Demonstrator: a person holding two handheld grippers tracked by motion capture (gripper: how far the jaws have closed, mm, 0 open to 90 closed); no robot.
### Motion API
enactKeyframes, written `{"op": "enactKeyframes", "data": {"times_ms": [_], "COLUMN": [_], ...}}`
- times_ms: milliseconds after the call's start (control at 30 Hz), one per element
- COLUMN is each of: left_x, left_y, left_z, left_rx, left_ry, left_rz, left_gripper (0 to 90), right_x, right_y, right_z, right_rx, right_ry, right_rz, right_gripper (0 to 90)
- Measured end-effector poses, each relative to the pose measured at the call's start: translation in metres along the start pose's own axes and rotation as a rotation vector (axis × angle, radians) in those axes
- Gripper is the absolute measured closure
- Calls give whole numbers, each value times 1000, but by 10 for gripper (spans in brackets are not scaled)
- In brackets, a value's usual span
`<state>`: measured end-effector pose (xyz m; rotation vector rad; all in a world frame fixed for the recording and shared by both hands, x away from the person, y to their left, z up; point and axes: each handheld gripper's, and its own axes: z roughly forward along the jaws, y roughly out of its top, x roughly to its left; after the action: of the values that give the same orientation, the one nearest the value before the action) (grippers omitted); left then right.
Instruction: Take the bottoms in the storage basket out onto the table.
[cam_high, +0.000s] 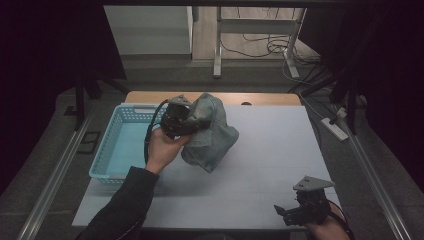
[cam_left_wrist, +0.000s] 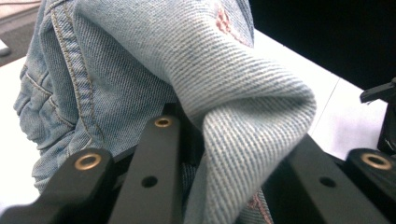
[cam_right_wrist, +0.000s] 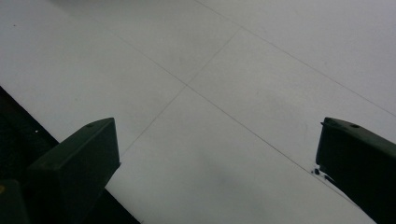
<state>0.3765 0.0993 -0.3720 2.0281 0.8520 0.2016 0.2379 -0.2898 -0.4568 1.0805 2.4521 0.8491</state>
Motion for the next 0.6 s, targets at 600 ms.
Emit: {"op": "enactKeyframes", "data": {"times_ms": [600], "left_x": [8], "left_y": [-22], "left_z": [52], "left_rx": [110], "left_ry": [17], "left_rz": [16], "left_gripper": [742], "right_x": [1], "right_y": [0], "right_z": [0], "right_rx": [0], "right_ry": [1], "right_rz": [-6], "right_gripper": [0]}}
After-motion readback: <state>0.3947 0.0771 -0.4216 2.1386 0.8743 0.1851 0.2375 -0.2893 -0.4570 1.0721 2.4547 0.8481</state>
